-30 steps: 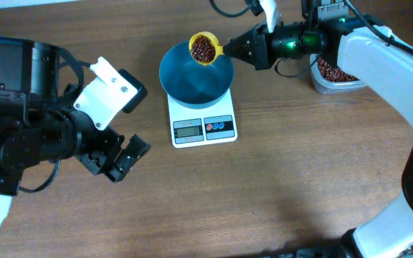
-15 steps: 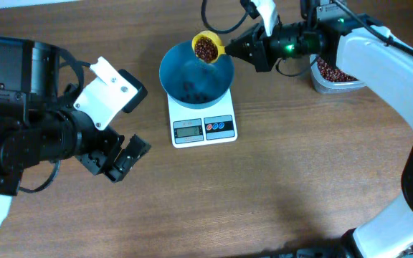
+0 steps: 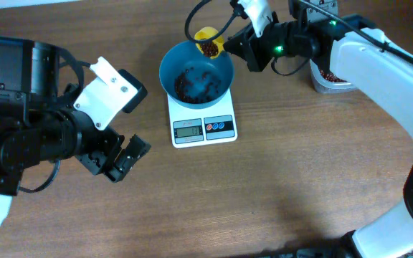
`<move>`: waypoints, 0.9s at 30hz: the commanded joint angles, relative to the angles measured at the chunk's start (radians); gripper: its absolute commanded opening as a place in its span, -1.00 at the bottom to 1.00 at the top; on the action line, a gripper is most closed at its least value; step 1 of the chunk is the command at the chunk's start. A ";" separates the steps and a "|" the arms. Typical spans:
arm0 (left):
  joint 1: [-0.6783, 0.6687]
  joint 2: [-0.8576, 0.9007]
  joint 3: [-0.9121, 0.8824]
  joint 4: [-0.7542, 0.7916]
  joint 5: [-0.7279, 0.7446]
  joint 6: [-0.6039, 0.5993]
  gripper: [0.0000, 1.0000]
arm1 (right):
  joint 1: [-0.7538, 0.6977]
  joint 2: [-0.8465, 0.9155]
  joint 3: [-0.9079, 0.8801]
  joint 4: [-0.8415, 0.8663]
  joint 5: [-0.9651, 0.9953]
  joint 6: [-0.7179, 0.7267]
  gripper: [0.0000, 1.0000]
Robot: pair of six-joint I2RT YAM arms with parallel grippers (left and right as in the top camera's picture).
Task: Scoop item into bowl and weigh 50g on scale
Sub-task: 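Move the scoop over the teal bowl and tip beans in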
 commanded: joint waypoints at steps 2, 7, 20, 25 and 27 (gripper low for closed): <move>-0.002 -0.006 -0.006 0.002 0.010 -0.002 0.97 | 0.032 -0.056 0.026 -0.009 0.046 -0.010 -0.92; -0.002 -0.006 -0.006 0.002 0.010 -0.002 0.98 | 0.052 -0.076 0.028 -0.047 0.095 -0.010 -0.92; -0.002 -0.006 -0.006 0.002 0.010 -0.002 0.97 | 0.096 -0.103 0.039 -0.048 0.145 -0.009 -0.92; -0.002 -0.006 -0.006 0.002 0.010 -0.002 0.98 | 0.130 -0.124 0.056 -0.064 0.227 -0.010 -0.92; -0.002 -0.006 -0.006 0.002 0.010 -0.002 0.98 | 0.139 -0.108 0.047 -0.109 0.338 -0.010 -0.92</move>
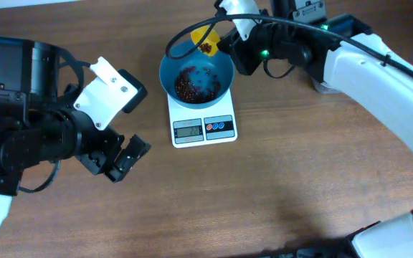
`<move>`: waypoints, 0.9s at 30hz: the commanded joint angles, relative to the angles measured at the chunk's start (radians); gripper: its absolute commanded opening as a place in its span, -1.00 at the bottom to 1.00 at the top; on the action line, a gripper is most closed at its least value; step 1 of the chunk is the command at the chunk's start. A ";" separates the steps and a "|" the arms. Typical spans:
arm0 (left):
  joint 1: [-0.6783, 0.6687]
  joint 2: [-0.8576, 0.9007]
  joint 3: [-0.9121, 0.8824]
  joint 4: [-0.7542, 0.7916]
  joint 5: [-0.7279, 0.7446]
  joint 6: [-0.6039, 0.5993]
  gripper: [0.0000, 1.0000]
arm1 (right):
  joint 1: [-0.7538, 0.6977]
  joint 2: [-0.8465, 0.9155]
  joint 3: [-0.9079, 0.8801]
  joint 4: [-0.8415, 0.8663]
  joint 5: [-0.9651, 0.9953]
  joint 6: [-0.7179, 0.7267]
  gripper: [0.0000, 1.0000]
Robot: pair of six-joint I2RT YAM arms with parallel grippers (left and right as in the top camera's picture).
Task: Scoop item into bowl and weigh 50g on scale
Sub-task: 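Move the scoop over the teal bowl and tip beans in, then return the empty scoop to the bean tub with the right gripper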
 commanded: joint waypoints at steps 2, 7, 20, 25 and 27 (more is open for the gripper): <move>-0.002 -0.006 -0.006 0.002 0.010 -0.002 0.98 | 0.022 -0.025 0.034 -0.044 0.080 -0.007 -0.92; -0.002 -0.006 -0.006 0.002 0.010 -0.002 0.97 | 0.048 -0.036 0.050 -0.086 0.123 -0.008 -0.92; -0.002 -0.006 -0.006 0.002 0.010 -0.002 0.97 | 0.131 -0.031 0.111 -0.233 0.321 -0.008 -0.92; -0.002 -0.006 -0.006 0.002 0.010 -0.002 0.98 | 0.073 -0.086 0.230 -0.257 0.406 -0.007 -0.92; -0.002 -0.006 -0.006 0.002 0.010 -0.002 0.98 | -0.008 -0.118 0.238 -0.299 0.472 -0.008 -0.92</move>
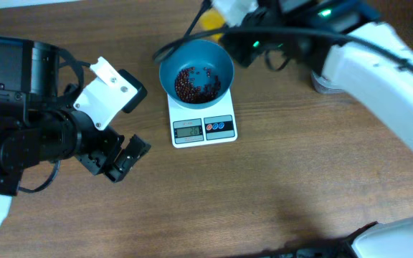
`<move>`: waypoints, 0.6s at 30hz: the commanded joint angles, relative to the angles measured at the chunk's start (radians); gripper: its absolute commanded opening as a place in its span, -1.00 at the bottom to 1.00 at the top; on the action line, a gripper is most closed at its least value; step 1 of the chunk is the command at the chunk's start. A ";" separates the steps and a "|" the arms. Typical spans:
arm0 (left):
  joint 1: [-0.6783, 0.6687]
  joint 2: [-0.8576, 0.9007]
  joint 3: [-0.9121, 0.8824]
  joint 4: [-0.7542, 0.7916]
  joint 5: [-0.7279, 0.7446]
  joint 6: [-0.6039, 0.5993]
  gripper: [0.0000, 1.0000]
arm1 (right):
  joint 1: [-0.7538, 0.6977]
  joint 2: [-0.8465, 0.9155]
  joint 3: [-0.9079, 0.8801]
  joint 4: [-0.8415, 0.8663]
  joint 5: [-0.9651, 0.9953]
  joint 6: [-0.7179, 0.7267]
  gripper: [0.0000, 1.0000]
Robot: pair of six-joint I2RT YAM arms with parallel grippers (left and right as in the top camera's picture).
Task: Scoop item into bowl and weigh 50g on scale
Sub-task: 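Return the empty scoop to the bean tub with the right gripper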
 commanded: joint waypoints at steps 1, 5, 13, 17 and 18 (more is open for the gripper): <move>-0.002 -0.006 -0.006 0.002 0.010 -0.002 0.98 | -0.147 -0.085 0.032 -0.049 0.130 -0.007 -0.92; -0.002 -0.006 -0.006 0.002 0.010 -0.002 0.98 | -0.397 -0.093 0.031 -0.150 0.131 -0.007 -0.92; -0.002 -0.006 -0.006 0.002 0.010 -0.002 0.98 | -0.596 0.088 0.031 -0.316 0.115 -0.006 -0.92; -0.002 -0.006 -0.006 0.002 0.010 -0.002 0.98 | -0.595 0.189 0.031 -0.309 0.115 -0.006 -0.92; -0.002 -0.006 -0.006 0.002 0.010 -0.002 0.98 | -0.595 0.225 0.031 -0.309 0.116 -0.006 -0.92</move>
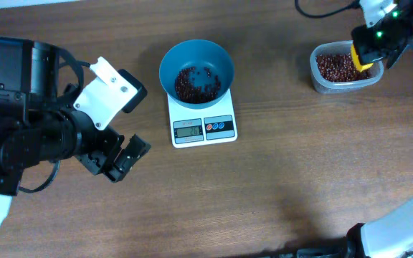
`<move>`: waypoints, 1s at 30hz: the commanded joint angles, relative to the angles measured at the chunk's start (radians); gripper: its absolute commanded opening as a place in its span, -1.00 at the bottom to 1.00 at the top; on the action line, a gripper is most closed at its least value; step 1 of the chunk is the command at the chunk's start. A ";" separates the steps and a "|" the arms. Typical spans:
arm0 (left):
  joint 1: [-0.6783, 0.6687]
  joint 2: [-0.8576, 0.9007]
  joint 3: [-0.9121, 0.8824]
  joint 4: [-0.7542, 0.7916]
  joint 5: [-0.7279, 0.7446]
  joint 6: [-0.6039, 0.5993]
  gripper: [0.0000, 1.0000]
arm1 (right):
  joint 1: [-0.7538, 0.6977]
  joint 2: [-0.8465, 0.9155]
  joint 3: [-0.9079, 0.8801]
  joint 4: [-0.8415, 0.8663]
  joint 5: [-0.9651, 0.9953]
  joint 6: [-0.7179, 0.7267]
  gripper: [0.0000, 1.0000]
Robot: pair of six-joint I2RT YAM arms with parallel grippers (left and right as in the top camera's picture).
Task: Scoop item into bowl and weigh 50g on scale
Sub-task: 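Return the empty scoop to the bean tub with the right gripper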
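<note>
A blue bowl (196,63) with dark red beans in its bottom stands on the white scale (203,127), whose display is lit. At the far right, a clear tub (339,68) holds more red beans. My right gripper (370,56) hangs over the tub's right rim, shut on a yellow scoop (365,66) whose edge peeks out below it. My left gripper (125,159) rests low over the table left of the scale, open and holding nothing.
The bulky left arm (27,129) fills the left side of the table. A cable (321,8) runs along the back edge near the right arm. Bare wood lies in front of the scale.
My right gripper has moved with the scoop from behind the bowl's back rim to the bean tub at the far right. The left arm is unchanged.
First the right gripper held the scoop with beans over the bowl's back rim. Then the scoop was tipped at the rim and more beans lay in the bowl. Then it stood behind the bowl, and now it is at the tub.
</note>
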 commanded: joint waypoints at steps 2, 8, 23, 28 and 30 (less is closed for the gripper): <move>-0.002 -0.006 -0.006 0.002 0.010 -0.002 0.98 | 0.002 0.093 0.013 0.004 -0.006 -0.003 -0.92; -0.002 -0.006 -0.006 0.002 0.010 -0.002 0.98 | 0.009 0.111 0.013 -0.002 -0.222 0.041 -0.92; -0.002 -0.006 -0.006 0.002 0.010 -0.002 0.98 | -0.215 0.111 0.013 0.004 -0.545 0.182 -0.92; -0.002 -0.006 -0.006 0.002 0.010 -0.002 0.98 | -0.349 0.111 0.013 -0.005 -0.787 0.182 -0.92; -0.002 -0.006 -0.006 0.002 0.010 -0.002 0.98 | -0.376 0.111 0.013 -0.010 -0.830 0.182 -0.92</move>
